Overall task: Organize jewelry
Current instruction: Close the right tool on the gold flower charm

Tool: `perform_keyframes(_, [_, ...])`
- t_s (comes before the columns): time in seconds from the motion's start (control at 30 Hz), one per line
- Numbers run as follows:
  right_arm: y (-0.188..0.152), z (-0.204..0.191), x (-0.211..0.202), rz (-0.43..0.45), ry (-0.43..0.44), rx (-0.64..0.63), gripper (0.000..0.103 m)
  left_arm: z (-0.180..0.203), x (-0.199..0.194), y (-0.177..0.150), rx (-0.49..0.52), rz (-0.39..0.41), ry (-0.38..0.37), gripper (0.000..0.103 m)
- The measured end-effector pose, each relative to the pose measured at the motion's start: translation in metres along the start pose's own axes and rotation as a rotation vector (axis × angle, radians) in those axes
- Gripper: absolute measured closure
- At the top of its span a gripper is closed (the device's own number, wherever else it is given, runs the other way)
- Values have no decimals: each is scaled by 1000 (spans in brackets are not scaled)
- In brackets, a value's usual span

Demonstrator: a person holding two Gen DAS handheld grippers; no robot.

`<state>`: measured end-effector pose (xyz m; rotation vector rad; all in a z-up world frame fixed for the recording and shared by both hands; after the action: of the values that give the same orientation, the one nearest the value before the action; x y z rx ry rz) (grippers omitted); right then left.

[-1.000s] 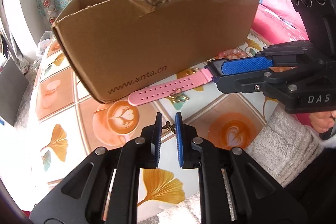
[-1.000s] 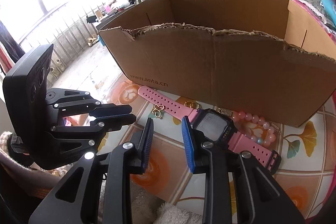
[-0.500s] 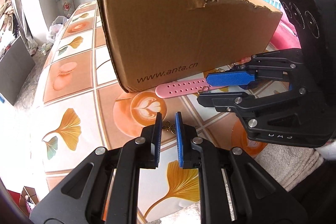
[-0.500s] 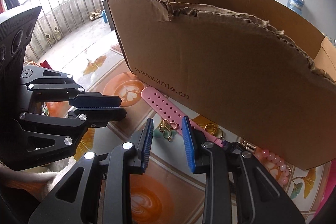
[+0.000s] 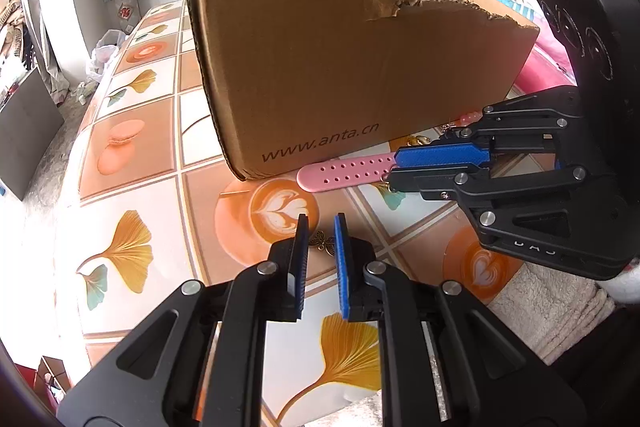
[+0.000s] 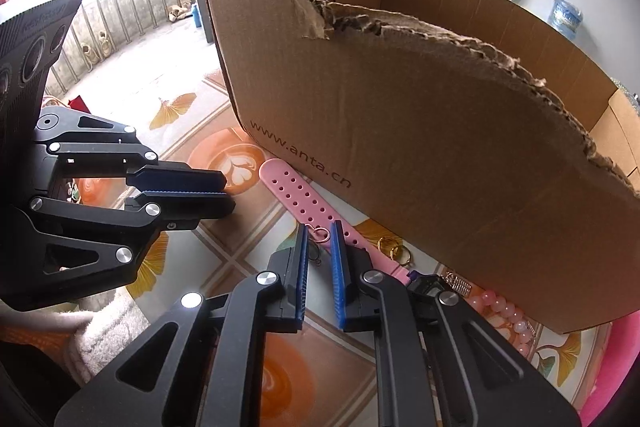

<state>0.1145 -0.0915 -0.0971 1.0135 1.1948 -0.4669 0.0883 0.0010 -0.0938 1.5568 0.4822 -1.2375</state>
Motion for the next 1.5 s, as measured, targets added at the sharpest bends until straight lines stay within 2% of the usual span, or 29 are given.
perform_keyframes(0.17, [-2,2,-1,-8,25,18,94,-2,1,1,-2,-1,5,91])
perform_keyframes(0.33, [-12,-6,-4,-28,99,45,94,-1,0,-1,-3,0,10,91])
perform_keyframes(0.93, [-31,0,-40,25,144,55,95,-1,-9,-3,-14,18,31,91])
perform_keyframes(0.97, [-30,-3,-40,23,140,49,93,-1,-10,-3,-13,19,32,91])
perform_keyframes(1.03, [-30,-2,-38,15,126,48,76,-1,-10,-4,-14,19,35,91])
perform_keyframes(1.07, [-28,-3,-34,17,119,48,75,0,-10,-4,-15,20,37,91])
perform_keyframes(1.27, [-25,-10,-23,13,71,-16,75,1,-11,-5,-19,21,39,91])
perform_keyframes(1.37, [-25,-17,-25,9,66,-45,87,0,-12,-5,-22,25,43,91])
perform_keyframes(1.5, [-25,-14,-27,8,80,-21,87,-1,-16,-5,-23,33,45,91])
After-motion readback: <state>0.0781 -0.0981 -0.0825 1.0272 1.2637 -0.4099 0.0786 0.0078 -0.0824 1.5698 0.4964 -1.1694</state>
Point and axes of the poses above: each gripper's, at about its wrist camera, not at the fingertips, and x roughly the way its jaws point, z to its right, y to its top, the point moved 8 cm from there along x, roughly the way its jaws point, and after that the axes turned 11 degrees about -z, right-handed, at the moved point
